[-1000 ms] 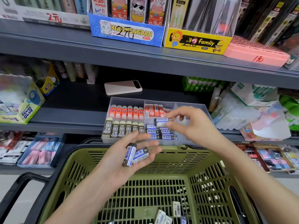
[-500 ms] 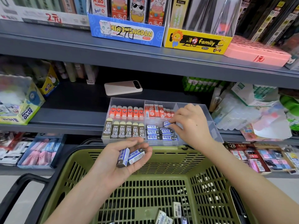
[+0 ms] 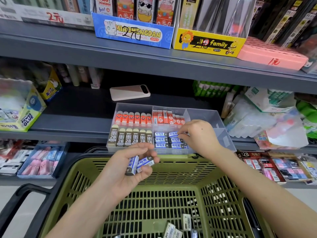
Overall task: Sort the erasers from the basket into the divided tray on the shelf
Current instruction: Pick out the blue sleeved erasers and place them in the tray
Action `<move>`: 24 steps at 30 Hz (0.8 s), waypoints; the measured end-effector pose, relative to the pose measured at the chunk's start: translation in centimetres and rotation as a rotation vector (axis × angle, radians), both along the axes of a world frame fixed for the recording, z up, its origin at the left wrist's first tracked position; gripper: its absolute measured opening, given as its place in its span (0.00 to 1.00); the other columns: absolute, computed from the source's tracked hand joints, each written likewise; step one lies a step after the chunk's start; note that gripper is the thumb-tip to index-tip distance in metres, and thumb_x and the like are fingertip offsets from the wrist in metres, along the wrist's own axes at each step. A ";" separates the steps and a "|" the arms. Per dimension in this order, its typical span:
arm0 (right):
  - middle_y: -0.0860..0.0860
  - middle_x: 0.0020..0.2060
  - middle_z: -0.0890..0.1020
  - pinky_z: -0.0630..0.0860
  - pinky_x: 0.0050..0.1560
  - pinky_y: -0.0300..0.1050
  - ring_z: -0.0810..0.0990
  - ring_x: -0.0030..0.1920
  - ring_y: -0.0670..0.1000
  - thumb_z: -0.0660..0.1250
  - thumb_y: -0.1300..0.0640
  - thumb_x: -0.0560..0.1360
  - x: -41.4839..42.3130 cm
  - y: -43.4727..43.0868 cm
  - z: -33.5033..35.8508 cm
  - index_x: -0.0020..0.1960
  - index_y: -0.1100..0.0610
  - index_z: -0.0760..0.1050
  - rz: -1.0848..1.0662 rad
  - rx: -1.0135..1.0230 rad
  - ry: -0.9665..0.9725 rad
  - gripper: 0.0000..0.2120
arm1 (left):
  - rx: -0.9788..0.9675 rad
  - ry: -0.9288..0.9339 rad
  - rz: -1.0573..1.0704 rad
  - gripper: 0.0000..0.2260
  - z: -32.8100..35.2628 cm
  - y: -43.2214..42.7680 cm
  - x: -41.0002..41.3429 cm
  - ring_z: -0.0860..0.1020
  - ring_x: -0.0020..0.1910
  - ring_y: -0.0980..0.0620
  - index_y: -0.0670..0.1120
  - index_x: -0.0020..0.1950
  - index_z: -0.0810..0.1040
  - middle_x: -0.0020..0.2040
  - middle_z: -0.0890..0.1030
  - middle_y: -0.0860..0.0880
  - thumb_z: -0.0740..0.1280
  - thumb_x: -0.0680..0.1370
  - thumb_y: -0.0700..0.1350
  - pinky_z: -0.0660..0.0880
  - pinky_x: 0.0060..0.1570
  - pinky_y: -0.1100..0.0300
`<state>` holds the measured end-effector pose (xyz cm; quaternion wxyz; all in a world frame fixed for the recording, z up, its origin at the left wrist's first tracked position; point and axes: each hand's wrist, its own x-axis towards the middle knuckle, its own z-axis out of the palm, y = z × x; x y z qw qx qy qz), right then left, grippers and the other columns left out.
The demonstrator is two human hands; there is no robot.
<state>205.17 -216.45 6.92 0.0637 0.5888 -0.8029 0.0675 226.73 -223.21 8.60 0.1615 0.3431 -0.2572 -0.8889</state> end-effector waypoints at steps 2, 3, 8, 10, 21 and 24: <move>0.49 0.40 0.83 0.72 0.44 0.42 0.77 0.46 0.51 0.63 0.57 0.73 0.1 -0.3 0.0 0.42 0.54 0.82 -0.049 0.060 0.067 0.08 | -0.001 0.006 0.001 0.08 0.0 0.0 0.0 0.79 0.31 0.47 0.37 0.35 0.83 0.34 0.79 0.40 0.63 0.67 0.35 0.68 0.20 0.65; 0.49 0.40 0.83 0.70 0.44 0.42 0.77 0.46 0.50 0.61 0.57 0.72 0.1 -0.5 0.0 0.42 0.52 0.81 -0.060 0.095 0.104 0.09 | -0.001 0.010 0.003 0.08 -0.1 -0.1 0.0 0.79 0.31 0.47 0.37 0.35 0.83 0.34 0.79 0.40 0.63 0.67 0.35 0.68 0.20 0.65; 0.47 0.39 0.82 0.53 0.41 0.44 0.72 0.44 0.51 0.57 0.59 0.74 0.5 -0.8 0.3 0.41 0.51 0.79 -0.038 0.184 0.246 0.12 | 0.034 0.027 0.008 0.08 -0.1 -0.2 0.0 0.81 0.33 0.44 0.36 0.35 0.83 0.37 0.81 0.39 0.64 0.66 0.35 0.72 0.22 0.64; 0.46 0.41 0.82 0.52 0.41 0.44 0.72 0.45 0.50 0.56 0.57 0.76 0.9 -0.5 0.8 0.44 0.50 0.79 -0.020 0.176 0.261 0.13 | 0.092 0.038 0.027 0.09 0.0 -0.2 -0.1 0.83 0.39 0.39 0.33 0.38 0.83 0.42 0.83 0.35 0.65 0.67 0.35 0.80 0.28 0.57; 0.46 0.45 0.80 0.69 0.53 0.50 0.72 0.48 0.49 0.71 0.46 0.71 8.0 3.3 5.1 0.56 0.51 0.80 0.285 -0.062 -0.407 0.16 | 0.172 0.113 0.012 0.18 0.8 0.7 -0.7 0.83 0.46 0.38 0.39 0.58 0.80 0.52 0.82 0.36 0.64 0.69 0.35 0.82 0.35 0.51; 0.45 0.44 0.80 0.69 0.54 0.44 0.72 0.48 0.46 0.72 0.48 0.70 8.1 3.9 5.3 0.52 0.50 0.81 0.292 -0.080 -0.490 0.12 | 0.126 0.138 -0.033 0.18 1.2 1.1 -1.2 0.84 0.45 0.39 0.40 0.59 0.79 0.53 0.82 0.36 0.63 0.70 0.36 0.79 0.30 0.56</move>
